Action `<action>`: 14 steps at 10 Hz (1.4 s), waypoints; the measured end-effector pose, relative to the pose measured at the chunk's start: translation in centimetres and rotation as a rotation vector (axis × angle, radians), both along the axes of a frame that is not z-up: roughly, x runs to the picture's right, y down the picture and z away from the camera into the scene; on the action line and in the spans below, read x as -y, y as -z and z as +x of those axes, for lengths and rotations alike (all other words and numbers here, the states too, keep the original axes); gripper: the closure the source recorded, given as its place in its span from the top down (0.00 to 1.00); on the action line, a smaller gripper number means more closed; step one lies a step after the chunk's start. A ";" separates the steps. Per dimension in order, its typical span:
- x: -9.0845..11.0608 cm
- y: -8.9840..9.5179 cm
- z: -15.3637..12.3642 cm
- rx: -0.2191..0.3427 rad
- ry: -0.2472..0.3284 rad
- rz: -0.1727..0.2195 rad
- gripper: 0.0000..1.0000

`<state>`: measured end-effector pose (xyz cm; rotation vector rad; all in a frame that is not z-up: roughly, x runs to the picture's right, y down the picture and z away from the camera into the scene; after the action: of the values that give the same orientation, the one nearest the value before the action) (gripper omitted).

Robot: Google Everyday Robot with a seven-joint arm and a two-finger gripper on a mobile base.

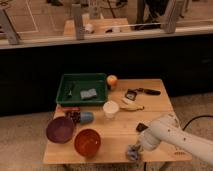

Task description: Wipe table surface with towel

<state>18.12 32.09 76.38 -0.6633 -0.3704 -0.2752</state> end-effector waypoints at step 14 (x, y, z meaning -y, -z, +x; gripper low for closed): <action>4.5 -0.9 -10.3 0.083 0.037 0.078 0.00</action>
<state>7.78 27.56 77.33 -0.5840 -0.4254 -0.3515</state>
